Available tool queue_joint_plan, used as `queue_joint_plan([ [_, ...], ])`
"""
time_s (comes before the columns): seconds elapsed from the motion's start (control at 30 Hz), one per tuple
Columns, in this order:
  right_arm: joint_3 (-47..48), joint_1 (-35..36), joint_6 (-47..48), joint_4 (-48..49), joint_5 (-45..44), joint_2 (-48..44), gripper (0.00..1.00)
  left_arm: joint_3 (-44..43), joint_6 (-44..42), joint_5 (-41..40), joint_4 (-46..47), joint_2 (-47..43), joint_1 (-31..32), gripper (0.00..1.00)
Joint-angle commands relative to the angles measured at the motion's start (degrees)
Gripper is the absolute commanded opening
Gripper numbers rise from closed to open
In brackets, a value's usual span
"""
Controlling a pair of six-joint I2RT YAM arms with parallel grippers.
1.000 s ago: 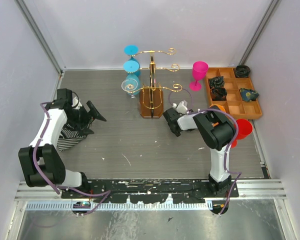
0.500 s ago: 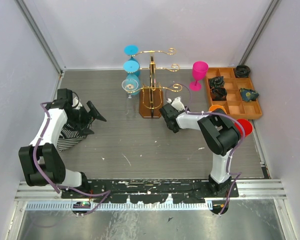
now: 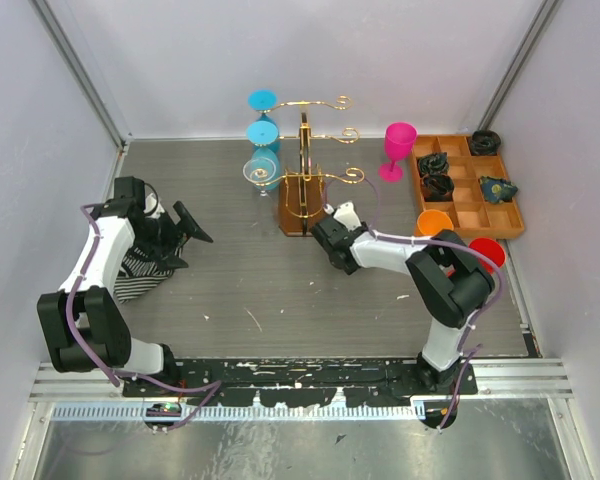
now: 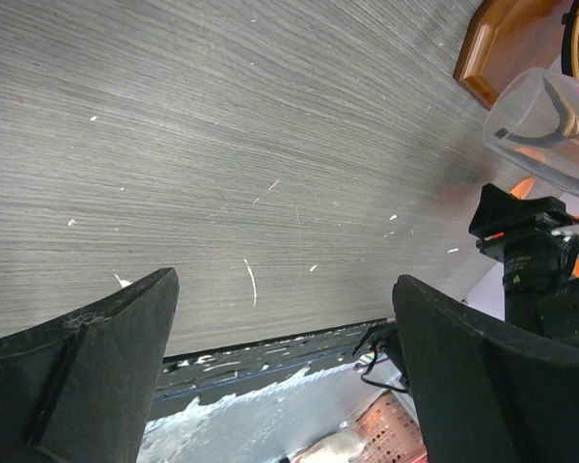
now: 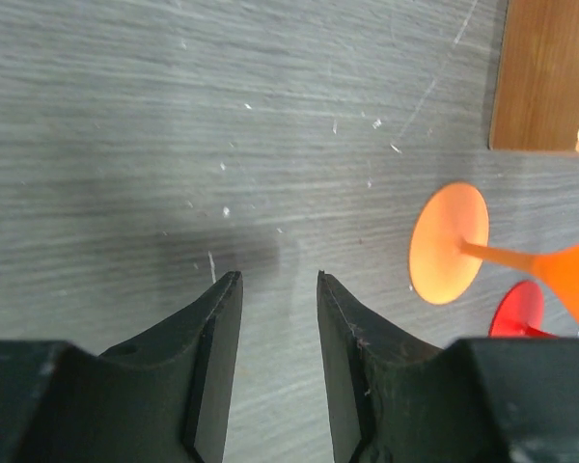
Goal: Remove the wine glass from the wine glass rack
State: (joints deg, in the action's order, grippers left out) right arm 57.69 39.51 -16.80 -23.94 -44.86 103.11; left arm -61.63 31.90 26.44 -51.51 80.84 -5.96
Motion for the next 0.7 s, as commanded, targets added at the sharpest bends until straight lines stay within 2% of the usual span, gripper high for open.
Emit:
queue_joint_plan([
  [0.0,-1.72,0.44,-4.19,-3.42,1.16,-6.76,0.43,-1.78,-0.55,1.00,-0.02,0.02,-0.21,1.00],
  [0.13,-2.46,1.32,-7.61,-8.14,2.57,-10.09,0.42,-1.77,-0.52,1.16,-0.02,-0.13,-0.23,1.00],
  [0.4,-4.42,7.61,-16.98,-16.80,5.86,-13.33,0.43,-0.75,0.57,2.82,0.75,-0.60,-0.27,1.00],
  [0.53,-4.52,14.47,-20.84,-18.44,7.51,-14.95,0.40,-1.04,0.27,2.36,0.31,-1.36,-0.25,1.00],
  [0.67,2.64,22.14,-20.83,-20.02,8.80,-16.14,0.36,-0.88,0.48,2.39,0.56,-1.29,-0.31,1.00],
])
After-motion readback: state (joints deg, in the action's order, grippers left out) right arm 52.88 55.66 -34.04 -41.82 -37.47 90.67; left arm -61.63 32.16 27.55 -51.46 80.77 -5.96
